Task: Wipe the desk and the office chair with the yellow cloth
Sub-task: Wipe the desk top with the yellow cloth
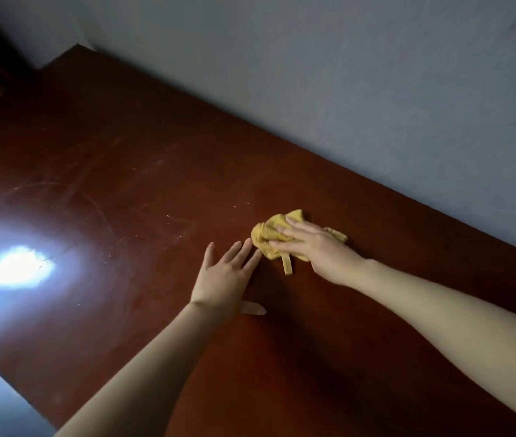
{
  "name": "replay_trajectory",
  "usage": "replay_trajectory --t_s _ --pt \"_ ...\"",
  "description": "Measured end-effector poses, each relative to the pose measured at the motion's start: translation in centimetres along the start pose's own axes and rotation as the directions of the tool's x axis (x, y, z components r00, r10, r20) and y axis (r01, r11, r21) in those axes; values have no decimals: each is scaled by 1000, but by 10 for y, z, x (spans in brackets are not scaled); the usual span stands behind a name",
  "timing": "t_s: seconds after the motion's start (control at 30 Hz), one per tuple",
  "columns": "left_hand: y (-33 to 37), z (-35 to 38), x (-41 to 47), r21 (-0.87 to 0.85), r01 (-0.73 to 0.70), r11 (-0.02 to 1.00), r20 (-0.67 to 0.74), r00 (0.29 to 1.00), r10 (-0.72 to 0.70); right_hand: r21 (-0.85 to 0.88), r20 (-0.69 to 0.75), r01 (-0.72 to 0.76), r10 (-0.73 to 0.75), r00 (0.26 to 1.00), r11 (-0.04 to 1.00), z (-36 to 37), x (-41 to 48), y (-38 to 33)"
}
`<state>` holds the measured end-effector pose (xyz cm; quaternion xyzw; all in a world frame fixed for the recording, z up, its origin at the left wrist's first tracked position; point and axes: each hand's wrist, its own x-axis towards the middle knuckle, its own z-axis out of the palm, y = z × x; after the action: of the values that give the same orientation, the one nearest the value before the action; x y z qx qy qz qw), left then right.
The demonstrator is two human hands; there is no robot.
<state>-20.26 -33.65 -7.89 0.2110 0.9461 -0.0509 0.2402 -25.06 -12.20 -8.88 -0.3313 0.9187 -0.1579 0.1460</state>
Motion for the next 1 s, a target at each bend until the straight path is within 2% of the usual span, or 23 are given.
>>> replay_trajectory --t_s 0.1,0.2,0.3,0.4,0.57,0.77,0.9,1.0 --pt "-16 -5 3 14 -59 998 15 998 58 24 49 75 -76 996 997 7 -42 7" --pt "-23 -7 6 107 -116 987 0 993 117 1 68 69 -69 995 998 3 -74 27" --pt "-28 -5 7 141 -126 982 -17 991 129 -22 54 -27 28 998 999 -6 -84 47" --pt "-29 1 6 108 -118 987 -9 993 119 12 -22 -174 174 984 985 -17 -79 68" --pt "-33 11 8 38 -127 991 -50 990 128 42 -135 -385 387 912 922 -29 -40 89" --pt "-37 16 8 18 -162 987 -74 984 163 -49 -228 -526 503 834 849 -33 39 90" --pt "-37 16 8 7 -176 984 -83 981 176 -144 -230 -593 556 799 792 -34 84 80" --pt "-36 15 7 -37 -170 985 -79 983 166 -145 -192 -602 575 795 785 -37 113 62"
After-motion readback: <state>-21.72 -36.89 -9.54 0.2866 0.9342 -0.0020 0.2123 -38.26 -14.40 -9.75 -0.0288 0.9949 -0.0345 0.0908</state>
